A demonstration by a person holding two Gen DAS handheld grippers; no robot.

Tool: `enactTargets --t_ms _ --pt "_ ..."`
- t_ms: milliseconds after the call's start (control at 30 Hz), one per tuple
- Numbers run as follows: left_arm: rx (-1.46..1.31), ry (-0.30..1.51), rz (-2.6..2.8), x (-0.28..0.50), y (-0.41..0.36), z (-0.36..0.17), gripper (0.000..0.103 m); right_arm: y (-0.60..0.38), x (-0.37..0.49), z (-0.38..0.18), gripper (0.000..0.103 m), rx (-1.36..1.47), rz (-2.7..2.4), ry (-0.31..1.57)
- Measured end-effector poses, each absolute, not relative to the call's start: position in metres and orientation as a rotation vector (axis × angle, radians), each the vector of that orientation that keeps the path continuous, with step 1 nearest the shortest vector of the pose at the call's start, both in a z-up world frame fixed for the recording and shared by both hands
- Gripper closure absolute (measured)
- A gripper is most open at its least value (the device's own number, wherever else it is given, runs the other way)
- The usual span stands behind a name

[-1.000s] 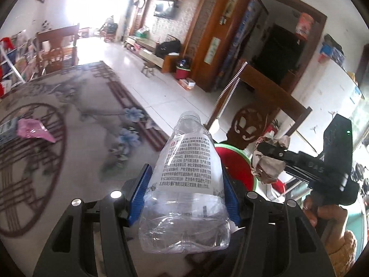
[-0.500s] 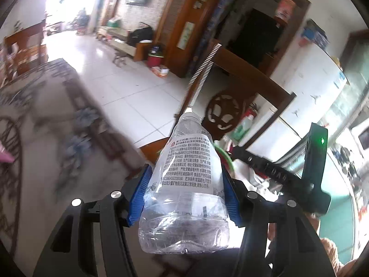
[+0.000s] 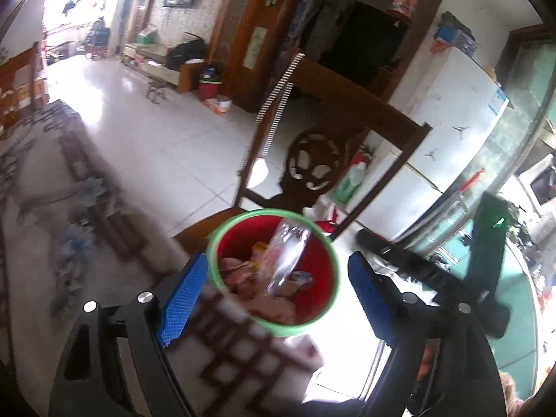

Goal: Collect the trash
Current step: 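Carry the bottle and crumpled paper to the red bucket and release both, then grasp the pink plastic bag on the table with the left tool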

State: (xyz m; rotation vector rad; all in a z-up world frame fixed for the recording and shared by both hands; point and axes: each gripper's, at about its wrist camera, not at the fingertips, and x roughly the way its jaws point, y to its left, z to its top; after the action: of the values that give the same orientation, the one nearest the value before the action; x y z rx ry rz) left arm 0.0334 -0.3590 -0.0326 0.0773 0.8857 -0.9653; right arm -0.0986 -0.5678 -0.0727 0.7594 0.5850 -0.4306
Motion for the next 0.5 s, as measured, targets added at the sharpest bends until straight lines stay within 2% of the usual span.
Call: enactTargets --t_ms 167,300,433,500 --pt "0.040 0.882 -0.787 0.053 -0.287 -0.043 0.024 -0.529 -0.076 -0.041 0.027 0.756 -0.265 0.552" --pt "-0.054 0.931 -0.572 0.088 -0.212 -0.057 0.024 -0.460 -0.039 -0.010 0.019 0.704 -0.020 0.547" --pt "-0.177 0.966 -0.387 0.123 -0.146 -0.068 0.024 -0.375 -0.001 -0.012 0.018 0.534 0.152 0.585" --pt "-0.198 0.964 -0.314 0.138 -0.120 -0.073 0.024 -0.342 0.014 -0.020 0.018 0.420 0.188 0.667"
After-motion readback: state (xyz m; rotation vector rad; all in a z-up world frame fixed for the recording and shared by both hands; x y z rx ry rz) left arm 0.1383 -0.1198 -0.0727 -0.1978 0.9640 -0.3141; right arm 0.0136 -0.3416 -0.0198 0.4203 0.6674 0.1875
